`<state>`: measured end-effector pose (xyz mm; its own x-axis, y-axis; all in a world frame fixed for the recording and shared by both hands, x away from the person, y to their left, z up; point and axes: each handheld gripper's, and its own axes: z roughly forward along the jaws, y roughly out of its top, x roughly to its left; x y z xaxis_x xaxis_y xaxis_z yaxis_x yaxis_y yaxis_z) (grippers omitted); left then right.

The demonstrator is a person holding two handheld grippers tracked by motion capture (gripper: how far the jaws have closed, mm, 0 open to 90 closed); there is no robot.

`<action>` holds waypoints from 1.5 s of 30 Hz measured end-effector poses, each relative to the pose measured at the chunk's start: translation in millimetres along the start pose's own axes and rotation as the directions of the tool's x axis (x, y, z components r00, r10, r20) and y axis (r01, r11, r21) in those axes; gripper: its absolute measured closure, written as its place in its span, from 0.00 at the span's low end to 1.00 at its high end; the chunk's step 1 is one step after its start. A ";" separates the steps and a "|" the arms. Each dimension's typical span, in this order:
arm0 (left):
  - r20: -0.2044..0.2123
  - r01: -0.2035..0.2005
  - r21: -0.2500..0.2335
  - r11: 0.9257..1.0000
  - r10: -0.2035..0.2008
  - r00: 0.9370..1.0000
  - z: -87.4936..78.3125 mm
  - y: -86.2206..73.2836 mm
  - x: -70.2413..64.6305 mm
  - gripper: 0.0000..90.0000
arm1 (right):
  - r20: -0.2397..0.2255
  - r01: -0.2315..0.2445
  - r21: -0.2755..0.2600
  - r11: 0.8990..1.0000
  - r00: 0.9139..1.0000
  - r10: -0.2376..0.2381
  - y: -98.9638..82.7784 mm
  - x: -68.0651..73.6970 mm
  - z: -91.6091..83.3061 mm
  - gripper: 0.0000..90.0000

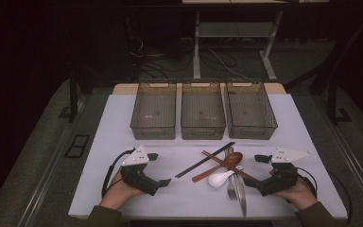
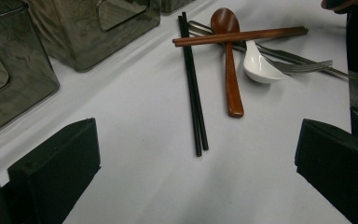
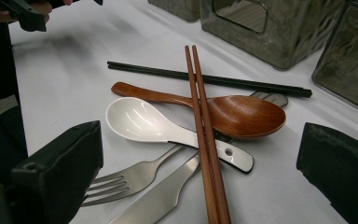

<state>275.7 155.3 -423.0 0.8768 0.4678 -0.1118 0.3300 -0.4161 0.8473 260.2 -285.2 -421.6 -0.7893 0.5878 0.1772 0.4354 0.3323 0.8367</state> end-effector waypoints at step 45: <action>0.012 0.020 -0.001 1.000 -0.020 1.000 -0.4 -2.3 -0.2 0.00 | 0.012 0.002 0.027 1.000 1.000 -0.002 7.1 -12.2 -7.2 0.01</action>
<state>274.6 156.6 -424.7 0.8741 0.4665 -0.1353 0.3474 -0.4057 0.8454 269.8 -295.4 -414.1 -0.7853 0.5955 0.1692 0.4452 0.3533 0.8228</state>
